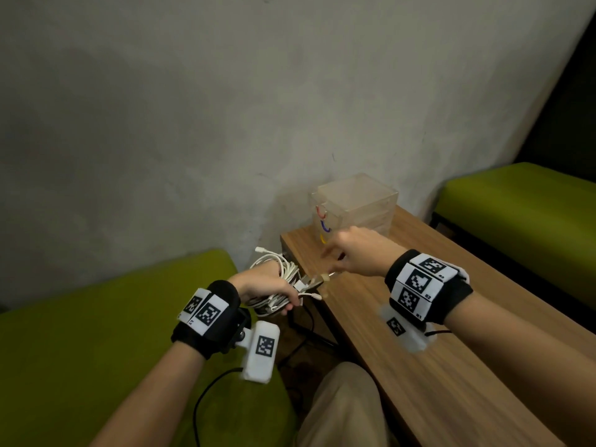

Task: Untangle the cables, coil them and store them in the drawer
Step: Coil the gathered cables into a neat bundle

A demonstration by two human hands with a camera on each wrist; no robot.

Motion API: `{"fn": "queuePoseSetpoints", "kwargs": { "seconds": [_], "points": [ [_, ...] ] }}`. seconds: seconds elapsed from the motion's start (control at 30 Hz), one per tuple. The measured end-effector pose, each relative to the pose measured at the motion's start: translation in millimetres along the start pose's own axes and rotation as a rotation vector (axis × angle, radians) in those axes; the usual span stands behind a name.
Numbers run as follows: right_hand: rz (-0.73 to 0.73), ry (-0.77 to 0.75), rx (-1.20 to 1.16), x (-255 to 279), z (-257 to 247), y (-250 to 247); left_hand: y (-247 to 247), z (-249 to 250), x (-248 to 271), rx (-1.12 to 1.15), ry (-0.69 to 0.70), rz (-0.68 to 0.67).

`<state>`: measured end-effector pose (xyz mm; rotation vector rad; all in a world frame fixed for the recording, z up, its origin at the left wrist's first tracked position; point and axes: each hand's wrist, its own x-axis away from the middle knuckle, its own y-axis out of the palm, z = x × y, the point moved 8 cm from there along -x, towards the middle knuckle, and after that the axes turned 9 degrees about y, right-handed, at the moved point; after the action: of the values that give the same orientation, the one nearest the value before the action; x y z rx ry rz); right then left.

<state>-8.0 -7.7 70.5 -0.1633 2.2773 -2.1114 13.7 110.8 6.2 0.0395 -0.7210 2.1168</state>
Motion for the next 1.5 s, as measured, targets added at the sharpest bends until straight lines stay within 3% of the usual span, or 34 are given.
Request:
{"fn": "queuePoseSetpoints", "kwargs": {
  "seconds": [0.07,0.17,0.3,0.43,0.6,0.73,0.87,1.03,1.1,1.17,1.33,1.5],
  "points": [
    [0.134,-0.102,-0.024,4.5,-7.3,-3.2,0.2,-2.0,-0.8,0.062,0.007,0.025],
    [0.143,-0.245,-0.033,13.0,-24.4,15.0,0.7,1.8,-4.5,0.186,0.045,0.028],
    [0.239,-0.293,0.010,13.7,-30.1,18.6,17.7,26.3,2.0,0.326,0.160,-0.198],
    [0.200,-0.340,-0.333,14.2,-38.3,8.5,30.8,52.0,16.0,0.450,0.291,-0.424],
    [0.068,-0.270,-0.873,17.6,-32.1,11.0,18.6,59.0,23.0,0.627,0.407,-0.468],
    [-0.049,-0.247,-1.179,12.2,-34.8,11.8,12.4,57.3,20.1,0.812,0.445,-0.347],
    [-0.024,-0.136,-1.333,3.7,-24.8,17.1,-1.5,48.7,3.9,0.860,0.419,-0.137],
    [0.222,0.039,-1.021,-6.5,-0.7,18.9,-16.7,34.6,-8.6,0.528,0.357,0.153],
    [0.252,0.076,-0.935,-7.8,2.5,15.7,-21.2,34.1,-11.9,0.347,0.357,0.273],
    [0.237,0.111,-0.922,-7.8,4.3,16.1,-21.6,35.6,-12.8,0.268,0.363,0.306],
    [0.147,0.199,-1.037,-11.4,4.9,18.4,-20.4,35.3,-17.1,0.411,0.408,0.333],
    [0.188,0.279,-1.158,-12.2,10.2,10.3,-19.5,37.2,-15.9,0.634,0.388,0.597]
  ]
}}
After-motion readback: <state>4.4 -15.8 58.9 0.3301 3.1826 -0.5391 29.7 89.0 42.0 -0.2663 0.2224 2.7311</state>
